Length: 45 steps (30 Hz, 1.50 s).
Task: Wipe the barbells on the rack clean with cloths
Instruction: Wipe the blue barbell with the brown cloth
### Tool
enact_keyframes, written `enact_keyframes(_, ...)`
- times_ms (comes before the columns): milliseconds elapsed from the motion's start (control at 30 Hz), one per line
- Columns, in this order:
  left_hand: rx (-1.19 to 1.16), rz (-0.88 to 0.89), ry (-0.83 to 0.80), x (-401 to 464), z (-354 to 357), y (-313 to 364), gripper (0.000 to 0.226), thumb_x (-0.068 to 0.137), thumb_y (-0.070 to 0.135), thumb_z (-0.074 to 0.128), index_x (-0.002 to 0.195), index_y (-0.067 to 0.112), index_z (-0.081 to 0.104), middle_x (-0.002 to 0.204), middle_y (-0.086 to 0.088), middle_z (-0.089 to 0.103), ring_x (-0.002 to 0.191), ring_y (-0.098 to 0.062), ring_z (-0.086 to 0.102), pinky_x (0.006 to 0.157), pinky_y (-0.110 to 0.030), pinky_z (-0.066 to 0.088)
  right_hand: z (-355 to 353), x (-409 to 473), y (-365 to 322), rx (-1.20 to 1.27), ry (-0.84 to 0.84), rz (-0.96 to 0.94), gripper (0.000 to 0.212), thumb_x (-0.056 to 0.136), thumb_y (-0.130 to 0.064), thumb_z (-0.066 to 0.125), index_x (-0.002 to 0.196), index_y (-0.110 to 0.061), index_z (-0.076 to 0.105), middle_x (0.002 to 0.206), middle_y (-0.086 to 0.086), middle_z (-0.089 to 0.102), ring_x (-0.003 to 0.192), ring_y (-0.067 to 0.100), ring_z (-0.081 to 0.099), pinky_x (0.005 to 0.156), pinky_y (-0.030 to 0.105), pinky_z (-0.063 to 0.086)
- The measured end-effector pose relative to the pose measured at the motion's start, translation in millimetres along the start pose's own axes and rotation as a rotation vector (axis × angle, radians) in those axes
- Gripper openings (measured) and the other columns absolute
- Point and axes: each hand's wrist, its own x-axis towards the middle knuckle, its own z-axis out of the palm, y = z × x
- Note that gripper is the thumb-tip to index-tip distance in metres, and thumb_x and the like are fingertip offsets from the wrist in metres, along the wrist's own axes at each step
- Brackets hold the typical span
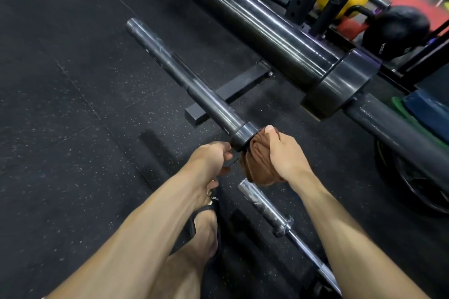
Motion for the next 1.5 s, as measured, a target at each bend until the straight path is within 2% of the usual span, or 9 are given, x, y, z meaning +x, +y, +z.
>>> enact_keyframes(367,-0.096,0.007,0.002,19.3,8.2,-7.3,0.023,0.105,0.023,0.052,0.123,0.018,0.066,0.107,0.000,0.071,0.073,-0.014,0.056,0.075,-0.028,0.040,-22.5,8.9,-20.2,0.430,0.068,-0.058,0.041,0.108,-0.048,0.034,0.117,-0.025,0.067,0.105,-0.004,0.069,0.095,0.005,0.062,0.092,0.035,0.049)
enact_keyframes(400,-0.116,0.000,0.006,20.7,9.8,-6.1,0.025,0.104,0.021,0.053,0.126,0.015,0.064,0.111,-0.003,0.071,0.070,-0.013,0.055,0.069,-0.026,0.038,-20.0,8.1,-27.1,0.364,0.016,-0.094,0.048,0.108,-0.049,0.033,0.133,-0.017,0.057,0.131,-0.002,0.044,0.101,0.013,0.065,0.104,0.026,0.019)
enact_keyframes(433,-0.128,-0.003,0.011,22.3,11.2,-5.4,0.026,0.104,0.020,0.054,0.127,0.012,0.064,0.115,-0.006,0.072,0.069,-0.013,0.055,0.067,-0.026,0.038,-15.4,11.9,-27.7,0.295,-0.030,-0.129,0.046,0.108,-0.053,0.031,0.119,-0.026,0.067,0.100,-0.016,0.058,0.105,0.017,0.066,0.083,0.025,0.036)
enact_keyframes(500,-0.135,0.003,0.018,26.2,12.2,-7.0,0.027,0.103,0.021,0.055,0.127,0.011,0.065,0.120,-0.007,0.072,0.072,-0.016,0.056,0.074,-0.028,0.043,-8.3,10.9,-29.4,0.217,-0.085,-0.197,0.046,0.107,-0.058,0.030,0.125,-0.032,0.064,0.124,-0.008,0.066,0.114,0.011,0.061,0.105,0.032,0.040)
enact_keyframes(667,-0.101,0.008,-0.031,32.3,11.0,-14.2,0.027,0.102,0.041,0.056,0.105,0.018,0.070,0.101,0.001,0.070,0.083,-0.017,0.060,0.078,-0.032,0.043,-4.1,-7.4,-22.5,0.173,-0.039,-0.290,0.025,0.106,-0.053,0.035,0.111,-0.048,0.059,0.103,-0.027,0.063,0.097,-0.015,0.058,0.084,0.010,0.037)
enact_keyframes(900,-0.097,0.055,-0.058,34.6,10.9,-15.6,0.041,0.098,0.055,0.057,0.115,0.019,0.068,0.108,0.006,0.073,0.085,-0.013,0.064,0.089,-0.037,0.046,3.0,-10.7,-19.6,0.147,0.035,-0.395,0.022,0.104,-0.047,0.043,0.117,-0.038,0.059,0.118,-0.017,0.060,0.106,-0.005,0.057,0.085,0.014,0.041)
enact_keyframes(1067,-0.161,0.099,-0.055,37.0,9.9,-17.5,0.039,0.098,0.048,0.061,0.105,0.010,0.069,0.094,0.002,0.069,0.079,-0.015,0.058,0.074,-0.029,0.047,-2.0,2.6,-24.7,0.232,-0.094,-0.202,0.031,0.106,-0.054,0.036,0.113,-0.037,0.062,0.113,-0.020,0.066,0.113,0.005,0.060,0.099,0.028,0.040)
enact_keyframes(1200,-0.169,0.146,-0.010,36.7,13.4,-18.3,0.033,0.094,0.048,0.067,0.097,0.016,0.060,0.089,-0.004,0.064,0.077,-0.017,0.054,0.054,-0.022,0.041,-10.4,28.1,-40.1,0.355,-0.193,0.059,0.033,0.107,-0.039,0.048,0.094,-0.019,0.071,0.069,-0.011,0.071,0.066,0.002,0.066,0.061,0.015,0.050)
enact_keyframes(1500,-0.127,0.149,0.004,37.1,14.2,-16.3,0.041,0.095,0.051,0.064,0.101,0.010,0.063,0.095,-0.008,0.069,0.080,-0.017,0.056,0.060,-0.026,0.042,2.1,50.5,-31.3,0.326,-0.150,0.233,0.054,0.091,-0.063,0.061,0.112,-0.014,0.071,0.105,0.013,0.074,0.095,0.028,0.071,0.093,0.045,0.057)
